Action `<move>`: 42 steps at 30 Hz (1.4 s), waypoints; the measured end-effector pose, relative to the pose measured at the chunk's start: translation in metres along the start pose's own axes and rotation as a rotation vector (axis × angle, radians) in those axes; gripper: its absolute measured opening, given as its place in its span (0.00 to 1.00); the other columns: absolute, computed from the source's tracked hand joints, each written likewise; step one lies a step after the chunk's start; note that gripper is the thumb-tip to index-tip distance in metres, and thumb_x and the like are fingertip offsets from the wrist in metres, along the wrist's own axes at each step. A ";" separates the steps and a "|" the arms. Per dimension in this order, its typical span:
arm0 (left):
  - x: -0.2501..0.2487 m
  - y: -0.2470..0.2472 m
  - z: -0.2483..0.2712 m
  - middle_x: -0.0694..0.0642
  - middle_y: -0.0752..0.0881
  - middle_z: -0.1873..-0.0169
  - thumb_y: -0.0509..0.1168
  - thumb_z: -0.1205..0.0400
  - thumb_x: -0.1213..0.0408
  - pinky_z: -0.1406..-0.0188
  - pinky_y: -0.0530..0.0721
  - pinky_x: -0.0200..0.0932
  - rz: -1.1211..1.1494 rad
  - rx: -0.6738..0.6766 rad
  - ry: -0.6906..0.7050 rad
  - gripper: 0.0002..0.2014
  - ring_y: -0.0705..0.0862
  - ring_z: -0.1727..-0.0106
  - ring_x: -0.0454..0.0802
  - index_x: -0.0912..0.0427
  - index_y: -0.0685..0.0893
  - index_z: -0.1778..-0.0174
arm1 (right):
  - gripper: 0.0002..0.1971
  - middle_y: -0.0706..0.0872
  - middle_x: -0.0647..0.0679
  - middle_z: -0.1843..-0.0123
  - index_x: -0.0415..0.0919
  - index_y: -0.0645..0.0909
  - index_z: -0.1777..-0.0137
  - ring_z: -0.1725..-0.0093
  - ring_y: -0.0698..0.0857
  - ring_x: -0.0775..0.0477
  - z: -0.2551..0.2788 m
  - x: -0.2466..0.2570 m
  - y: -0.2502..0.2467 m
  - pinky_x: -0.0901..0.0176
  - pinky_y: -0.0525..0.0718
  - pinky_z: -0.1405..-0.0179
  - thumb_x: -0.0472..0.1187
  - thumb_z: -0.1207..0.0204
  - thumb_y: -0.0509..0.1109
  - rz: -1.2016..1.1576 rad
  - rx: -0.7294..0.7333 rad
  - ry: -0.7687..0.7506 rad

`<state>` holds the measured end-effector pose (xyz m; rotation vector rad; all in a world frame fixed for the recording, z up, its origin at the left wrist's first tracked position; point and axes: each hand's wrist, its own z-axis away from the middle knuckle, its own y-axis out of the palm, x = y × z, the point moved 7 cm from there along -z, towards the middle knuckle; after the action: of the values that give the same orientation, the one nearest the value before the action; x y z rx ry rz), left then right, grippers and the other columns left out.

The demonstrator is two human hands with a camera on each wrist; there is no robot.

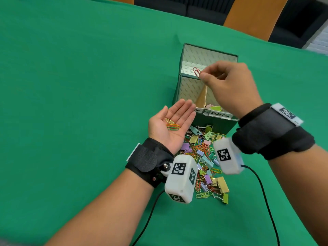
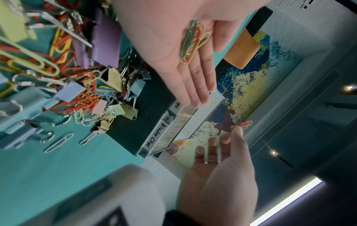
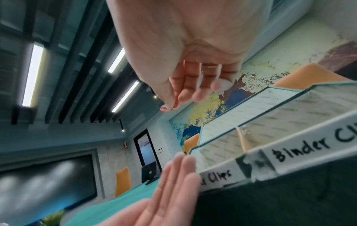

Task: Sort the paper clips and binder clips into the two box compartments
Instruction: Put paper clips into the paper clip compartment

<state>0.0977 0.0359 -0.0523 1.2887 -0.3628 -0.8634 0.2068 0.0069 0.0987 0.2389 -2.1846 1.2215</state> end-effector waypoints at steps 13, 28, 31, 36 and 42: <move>-0.001 -0.002 -0.003 0.71 0.88 0.50 0.52 0.16 0.62 0.43 0.85 0.59 -0.025 -0.031 0.016 0.22 0.89 0.48 0.65 0.75 0.86 0.50 | 0.09 0.85 0.58 0.50 0.57 0.88 0.47 0.40 0.77 0.47 0.017 -0.001 0.028 0.46 0.71 0.40 0.50 0.19 0.66 0.325 0.080 -0.160; 0.001 -0.005 0.004 0.66 0.89 0.51 0.52 0.14 0.53 0.26 0.71 0.56 -0.129 -0.081 0.013 0.23 0.84 0.44 0.62 0.68 0.85 0.49 | 0.09 0.83 0.41 0.46 0.49 0.87 0.46 0.53 0.85 0.41 0.064 0.015 0.091 0.52 0.85 0.50 0.45 0.25 0.70 0.421 0.602 -0.133; 0.001 -0.005 0.003 0.66 0.89 0.53 0.52 0.14 0.54 0.26 0.71 0.55 -0.113 -0.063 0.018 0.23 0.84 0.43 0.62 0.69 0.85 0.49 | 0.08 0.83 0.43 0.51 0.48 0.88 0.48 0.56 0.85 0.44 0.065 0.016 0.084 0.60 0.81 0.59 0.45 0.24 0.71 0.390 0.586 -0.128; -0.001 -0.006 0.002 0.67 0.89 0.57 0.54 0.14 0.57 0.51 0.89 0.52 -0.095 -0.080 0.054 0.20 0.90 0.57 0.60 0.72 0.84 0.47 | 0.06 0.88 0.56 0.60 0.49 0.90 0.50 0.59 0.85 0.59 0.039 0.013 0.042 0.75 0.79 0.59 0.46 0.26 0.76 0.154 0.385 -0.027; -0.002 -0.004 0.006 0.71 0.87 0.47 0.53 0.14 0.58 0.40 0.84 0.57 -0.097 -0.062 0.029 0.22 0.87 0.43 0.65 0.73 0.83 0.43 | 0.07 0.87 0.57 0.59 0.47 0.89 0.50 0.62 0.81 0.65 -0.003 0.010 0.000 0.71 0.79 0.58 0.47 0.26 0.76 0.053 0.071 -0.013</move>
<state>0.0913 0.0330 -0.0536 1.2678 -0.2500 -0.9298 0.2001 0.0105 0.1063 0.2201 -2.1741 1.3316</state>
